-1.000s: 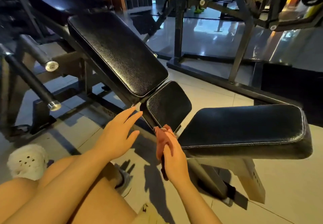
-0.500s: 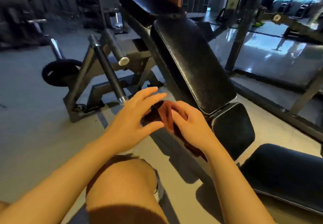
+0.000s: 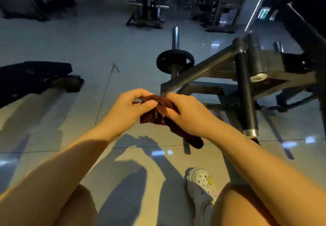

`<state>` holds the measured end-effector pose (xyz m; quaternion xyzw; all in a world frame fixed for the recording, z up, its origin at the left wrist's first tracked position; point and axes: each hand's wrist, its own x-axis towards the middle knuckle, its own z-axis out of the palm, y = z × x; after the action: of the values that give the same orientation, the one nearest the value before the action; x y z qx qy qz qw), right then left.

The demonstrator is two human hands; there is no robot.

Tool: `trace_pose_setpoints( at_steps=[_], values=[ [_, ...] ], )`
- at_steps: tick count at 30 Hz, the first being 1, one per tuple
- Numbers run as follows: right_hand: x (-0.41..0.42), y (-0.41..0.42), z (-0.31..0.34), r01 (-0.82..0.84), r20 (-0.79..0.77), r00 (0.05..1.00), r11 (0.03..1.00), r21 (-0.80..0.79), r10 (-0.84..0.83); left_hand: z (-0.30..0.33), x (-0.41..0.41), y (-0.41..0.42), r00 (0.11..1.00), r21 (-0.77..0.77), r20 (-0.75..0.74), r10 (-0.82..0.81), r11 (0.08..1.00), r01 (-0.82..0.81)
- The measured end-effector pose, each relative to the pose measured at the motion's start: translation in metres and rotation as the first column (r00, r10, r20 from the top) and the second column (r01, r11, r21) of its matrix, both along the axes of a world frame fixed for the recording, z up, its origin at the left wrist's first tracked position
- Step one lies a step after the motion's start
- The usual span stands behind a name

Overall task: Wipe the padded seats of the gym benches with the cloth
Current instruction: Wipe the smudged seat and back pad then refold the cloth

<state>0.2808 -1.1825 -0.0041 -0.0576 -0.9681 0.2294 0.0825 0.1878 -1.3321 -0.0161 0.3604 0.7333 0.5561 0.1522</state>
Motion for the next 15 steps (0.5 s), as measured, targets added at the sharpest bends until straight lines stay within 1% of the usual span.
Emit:
trace_pose_setpoints(
  at_steps=[1, 2, 3, 5, 6, 9, 10, 13, 15],
  values=[
    [-0.014, -0.007, -0.003, -0.039, 0.038, 0.999, 0.999, 0.018, 0.038, -0.001, -0.005, -0.010, 0.999, -0.045, 0.003, 0.034, 0.998, -0.034],
    [-0.026, -0.013, -0.006, -0.076, 0.075, 0.994, 0.997, 0.010, 0.075, -0.002, -0.009, -0.020, 0.997, -0.102, -0.028, 0.067, 0.992, -0.070],
    [-0.037, -0.021, -0.008, -0.117, 0.104, 0.987, 0.993, -0.019, 0.118, -0.001, -0.013, -0.032, 0.991, -0.163, -0.091, 0.101, 0.980, -0.115],
    [-0.057, -0.040, -0.010, -0.212, 0.127, 0.965, 0.969, -0.126, 0.228, 0.001, -0.017, -0.061, 0.962, -0.256, -0.208, 0.174, 0.940, -0.226],
    [-0.066, -0.052, -0.012, -0.257, 0.122, 0.951, 0.946, -0.199, 0.285, 0.002, -0.017, -0.076, 0.946, -0.280, -0.238, 0.220, 0.917, -0.283],
    [-0.090, -0.096, -0.021, -0.301, 0.064, 0.927, 0.835, -0.460, 0.369, 0.004, -0.013, -0.121, 0.880, -0.295, -0.278, 0.385, 0.838, -0.460],
    [-0.098, -0.112, -0.027, -0.303, 0.037, 0.928, 0.806, -0.509, 0.372, 0.004, -0.011, -0.135, 0.846, -0.289, -0.299, 0.442, 0.803, -0.521],
    [-0.115, -0.162, -0.040, -0.370, -0.035, 0.904, 0.741, -0.560, 0.425, 0.006, -0.002, -0.180, 0.737, -0.294, -0.328, 0.591, 0.677, -0.674],
    [-0.123, -0.193, -0.043, -0.455, -0.066, 0.864, 0.719, -0.525, 0.499, 0.006, 0.007, -0.206, 0.671, -0.302, -0.326, 0.666, 0.599, -0.742]
  ],
)
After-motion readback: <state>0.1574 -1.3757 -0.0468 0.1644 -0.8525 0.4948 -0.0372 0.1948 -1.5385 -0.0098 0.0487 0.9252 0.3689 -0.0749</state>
